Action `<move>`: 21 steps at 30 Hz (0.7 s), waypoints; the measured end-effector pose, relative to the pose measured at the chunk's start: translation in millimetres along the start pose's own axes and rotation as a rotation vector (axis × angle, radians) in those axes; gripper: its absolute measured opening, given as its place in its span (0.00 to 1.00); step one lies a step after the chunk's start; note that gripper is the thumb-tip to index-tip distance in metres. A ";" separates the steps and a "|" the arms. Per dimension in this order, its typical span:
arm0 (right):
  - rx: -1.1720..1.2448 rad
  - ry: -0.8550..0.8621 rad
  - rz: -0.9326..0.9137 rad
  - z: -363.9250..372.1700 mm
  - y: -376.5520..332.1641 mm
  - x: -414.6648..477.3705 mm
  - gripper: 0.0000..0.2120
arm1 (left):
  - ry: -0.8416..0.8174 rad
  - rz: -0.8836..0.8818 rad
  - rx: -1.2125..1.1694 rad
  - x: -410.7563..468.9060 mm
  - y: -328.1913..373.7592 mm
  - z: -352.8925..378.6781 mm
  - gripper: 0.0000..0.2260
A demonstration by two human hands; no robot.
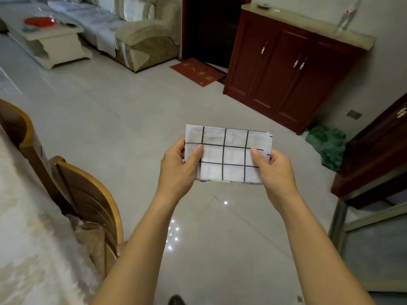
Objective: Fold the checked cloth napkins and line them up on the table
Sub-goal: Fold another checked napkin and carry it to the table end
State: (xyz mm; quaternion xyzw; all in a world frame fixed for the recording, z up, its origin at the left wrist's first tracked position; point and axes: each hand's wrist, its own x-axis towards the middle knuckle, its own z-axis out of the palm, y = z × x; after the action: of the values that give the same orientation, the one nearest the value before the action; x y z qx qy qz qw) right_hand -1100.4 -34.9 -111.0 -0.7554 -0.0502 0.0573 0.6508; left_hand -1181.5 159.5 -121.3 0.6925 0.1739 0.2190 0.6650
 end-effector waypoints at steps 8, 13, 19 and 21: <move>0.062 -0.137 -0.013 59.0 15.8 124.7 0.06 | 0.151 -0.081 0.052 90.3 -13.1 -1.0 0.07; 0.107 -0.375 -0.043 112.3 2.2 214.5 0.06 | 0.346 -0.073 0.120 147.5 -3.9 -8.1 0.08; 0.134 -0.652 -0.063 174.8 -37.3 286.9 0.07 | 0.591 -0.022 0.177 195.5 20.7 -28.8 0.10; 0.143 -0.726 -0.064 199.9 -39.4 298.6 0.06 | 0.675 -0.032 0.184 204.4 17.4 -39.0 0.09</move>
State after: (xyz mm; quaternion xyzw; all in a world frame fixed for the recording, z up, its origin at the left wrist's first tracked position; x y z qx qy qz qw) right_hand -835.6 211.3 -107.6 -0.6364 -0.2973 0.3047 0.6432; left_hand -1030.9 300.2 -88.5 0.6352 0.4139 0.4084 0.5084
